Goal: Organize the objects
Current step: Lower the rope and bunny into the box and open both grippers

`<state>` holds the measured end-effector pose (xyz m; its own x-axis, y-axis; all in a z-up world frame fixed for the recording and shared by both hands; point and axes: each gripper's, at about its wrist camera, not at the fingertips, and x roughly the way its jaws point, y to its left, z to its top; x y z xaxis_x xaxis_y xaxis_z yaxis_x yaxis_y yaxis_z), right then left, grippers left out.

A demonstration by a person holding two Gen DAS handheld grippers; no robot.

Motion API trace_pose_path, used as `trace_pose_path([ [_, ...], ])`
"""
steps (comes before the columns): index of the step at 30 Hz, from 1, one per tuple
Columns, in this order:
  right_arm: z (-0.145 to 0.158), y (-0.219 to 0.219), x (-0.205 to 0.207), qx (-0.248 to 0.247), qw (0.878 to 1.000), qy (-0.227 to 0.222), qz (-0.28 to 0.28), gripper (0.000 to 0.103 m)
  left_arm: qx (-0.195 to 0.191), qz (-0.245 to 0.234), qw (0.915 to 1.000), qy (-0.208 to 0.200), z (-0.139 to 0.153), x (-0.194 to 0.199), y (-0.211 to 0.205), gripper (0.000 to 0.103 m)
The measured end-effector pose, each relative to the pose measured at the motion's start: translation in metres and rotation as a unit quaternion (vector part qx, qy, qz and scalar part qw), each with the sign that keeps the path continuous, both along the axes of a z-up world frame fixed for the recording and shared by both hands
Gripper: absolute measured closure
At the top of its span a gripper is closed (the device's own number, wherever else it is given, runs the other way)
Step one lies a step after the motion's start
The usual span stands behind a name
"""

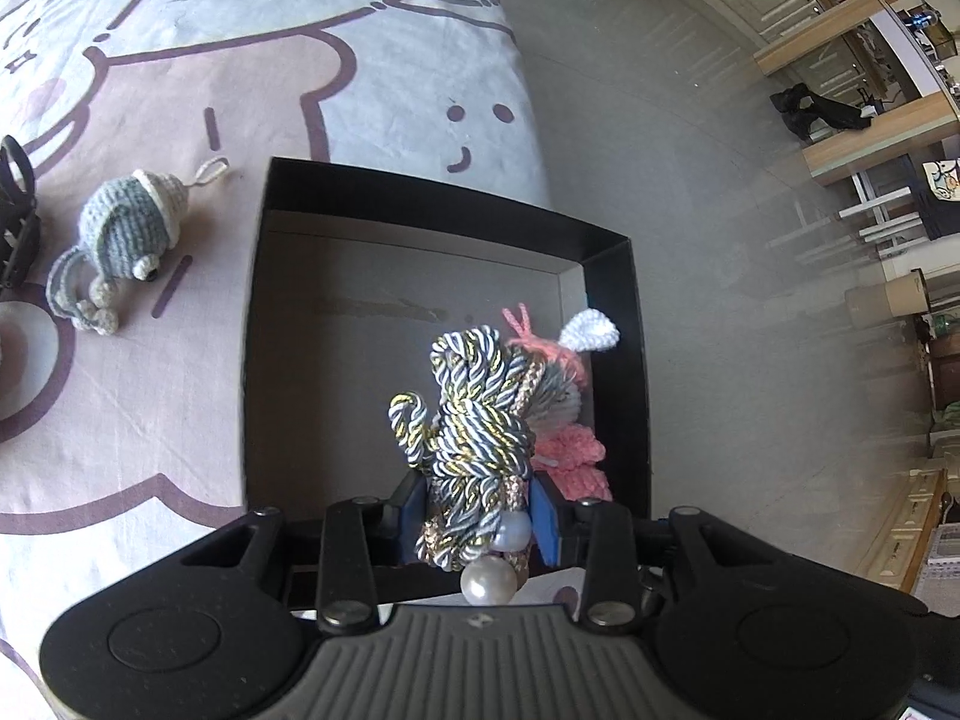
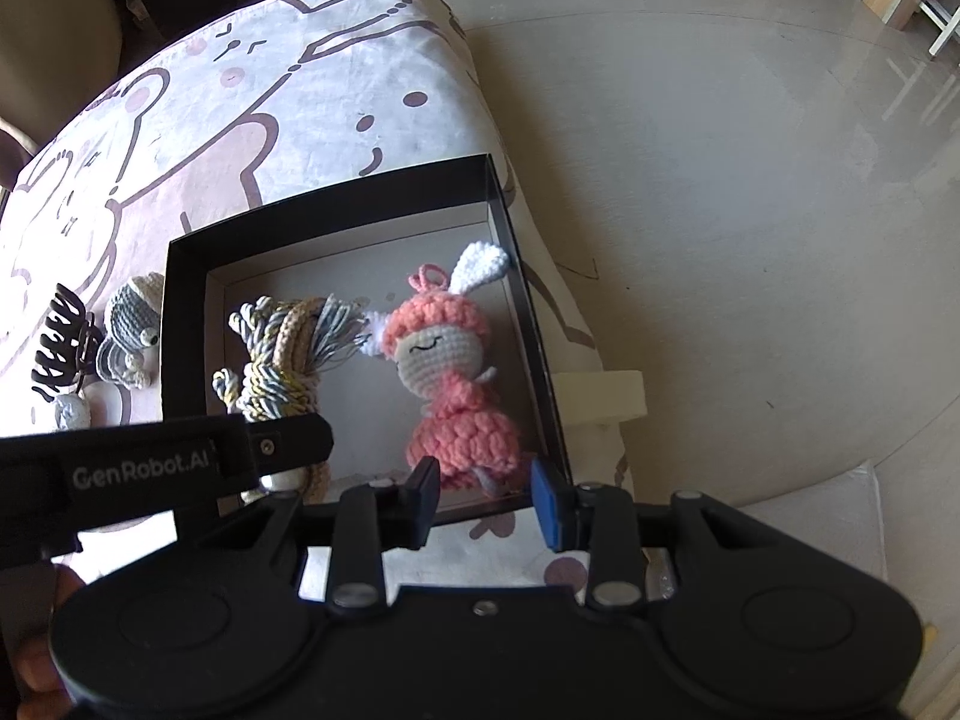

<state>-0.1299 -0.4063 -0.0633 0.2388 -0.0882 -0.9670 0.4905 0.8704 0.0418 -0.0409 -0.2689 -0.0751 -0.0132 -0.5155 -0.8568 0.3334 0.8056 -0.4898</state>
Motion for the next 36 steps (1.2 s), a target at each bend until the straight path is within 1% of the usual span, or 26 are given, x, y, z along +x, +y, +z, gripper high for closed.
trace_pose_path([
  [1,0.000,0.000,-0.001,0.001,1.000,0.000,0.000,0.069,-0.004,-0.002,1.0000,0.002,0.000,-0.001,-0.001,0.060],
  [2,0.000,-0.001,-0.002,0.002,1.000,0.001,-0.001,0.069,-0.006,-0.003,1.0000,0.002,0.001,-0.002,-0.002,0.051],
  [3,-0.001,-0.001,-0.002,0.001,1.000,0.003,-0.001,0.069,-0.007,-0.004,1.0000,0.000,0.002,-0.003,-0.002,0.045],
  [5,-0.002,-0.002,-0.003,0.002,1.000,0.006,-0.004,0.069,-0.005,-0.006,0.9999,-0.008,0.004,-0.004,-0.002,0.044],
  [9,-0.003,-0.002,-0.004,0.004,1.000,0.006,-0.005,0.069,0.001,-0.003,0.9999,-0.010,0.006,-0.003,0.000,0.044],
  [15,-0.001,0.002,-0.005,0.007,1.000,0.004,-0.003,0.069,0.012,-0.014,0.9995,-0.024,0.012,-0.003,0.003,0.044],
  [25,0.008,0.003,-0.011,0.008,1.000,-0.013,-0.017,0.067,0.040,-0.032,0.9971,-0.056,0.023,-0.005,0.011,0.042],
  [29,0.010,0.004,-0.013,0.004,1.000,-0.015,-0.020,0.063,0.052,-0.041,0.9949,-0.076,0.029,-0.008,0.012,0.038],
  [31,0.010,0.005,-0.014,-0.001,1.000,-0.014,-0.021,0.058,0.059,-0.047,0.9929,-0.092,0.033,-0.011,0.012,0.034],
  [33,0.011,0.005,-0.016,-0.004,1.000,-0.014,-0.024,0.054,0.061,-0.053,0.9911,-0.106,0.037,-0.013,0.013,0.026],
  [36,0.012,0.002,-0.020,-0.004,0.999,-0.017,-0.033,0.050,0.065,-0.058,0.9883,-0.125,0.043,-0.015,0.014,0.019],
])
